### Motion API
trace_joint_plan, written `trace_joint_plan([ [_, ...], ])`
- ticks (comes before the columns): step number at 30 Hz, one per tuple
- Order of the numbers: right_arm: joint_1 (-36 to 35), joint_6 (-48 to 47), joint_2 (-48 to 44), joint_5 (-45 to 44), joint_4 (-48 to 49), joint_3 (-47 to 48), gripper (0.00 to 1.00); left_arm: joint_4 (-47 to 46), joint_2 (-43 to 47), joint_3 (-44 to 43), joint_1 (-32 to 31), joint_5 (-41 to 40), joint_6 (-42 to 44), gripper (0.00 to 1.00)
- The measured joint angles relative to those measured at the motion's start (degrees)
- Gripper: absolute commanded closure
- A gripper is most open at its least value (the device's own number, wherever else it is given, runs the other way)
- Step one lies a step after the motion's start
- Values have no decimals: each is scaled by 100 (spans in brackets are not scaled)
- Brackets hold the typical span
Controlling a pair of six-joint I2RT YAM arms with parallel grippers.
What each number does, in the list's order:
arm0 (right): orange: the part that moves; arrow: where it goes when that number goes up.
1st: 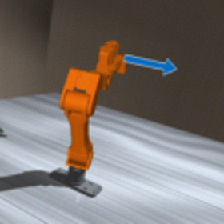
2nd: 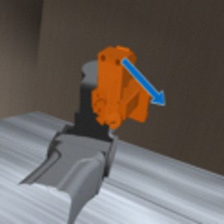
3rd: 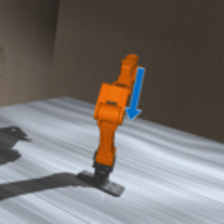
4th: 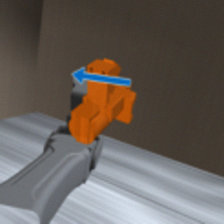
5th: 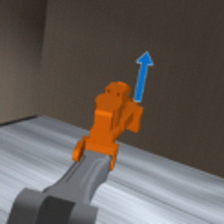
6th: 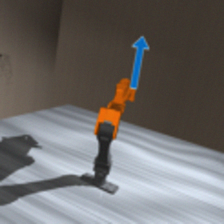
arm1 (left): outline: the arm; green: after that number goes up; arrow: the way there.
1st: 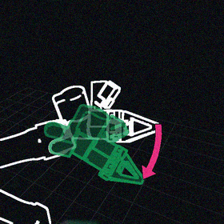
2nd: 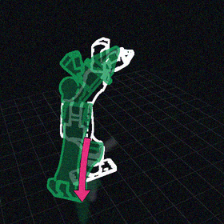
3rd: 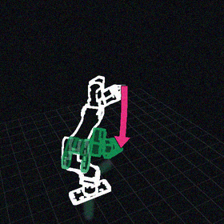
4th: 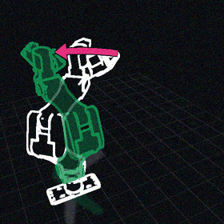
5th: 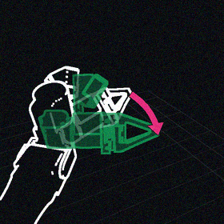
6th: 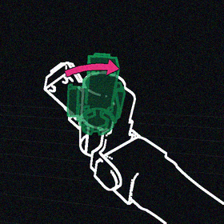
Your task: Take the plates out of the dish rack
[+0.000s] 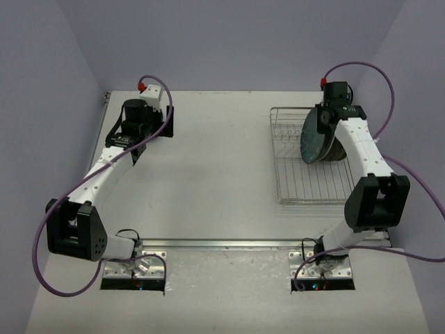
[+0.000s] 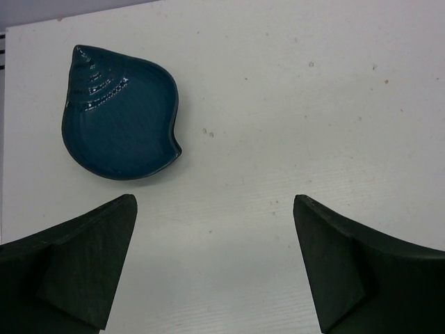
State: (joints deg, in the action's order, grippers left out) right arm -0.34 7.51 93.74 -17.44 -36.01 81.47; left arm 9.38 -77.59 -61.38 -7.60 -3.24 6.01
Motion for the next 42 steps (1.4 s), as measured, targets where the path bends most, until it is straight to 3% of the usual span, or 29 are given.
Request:
trace_joint_plan([
  [6,58,-239,-627,-36,-354,350,100,101,-16,-246,0,301,-149,2],
  [10,69,-237,-1013,438,-385,621,100,116,0,-326,0,1084,-344,3],
  [14,52,23,-1411,1628,-372,665,100,71,16,-326,0,2366,-774,5],
  [20,12,750,-1581,4109,-190,440,100,-371,-31,-324,-22,4281,-1753,10],
  [28,-1054,1342,-1451,5555,297,-136,100,-969,-523,-292,-331,5585,-2736,18],
  [33,-1533,1503,-1373,5955,461,-196,100,-1148,-708,-169,-660,5998,-3071,47],
  [35,-1520,1510,-1322,5966,471,-200,100,-1345,-718,-77,-734,6175,-3191,75],
  [37,-1502,1532,-1253,5975,537,-213,100,-1552,-723,34,-774,6344,-3395,95],
  [40,-1464,1435,-1199,5982,628,-265,98,-1849,-816,137,-764,6680,-3750,100],
  [42,-1465,1429,-1196,5975,636,-285,82,-2010,-885,167,-743,6824,-3929,100],
])
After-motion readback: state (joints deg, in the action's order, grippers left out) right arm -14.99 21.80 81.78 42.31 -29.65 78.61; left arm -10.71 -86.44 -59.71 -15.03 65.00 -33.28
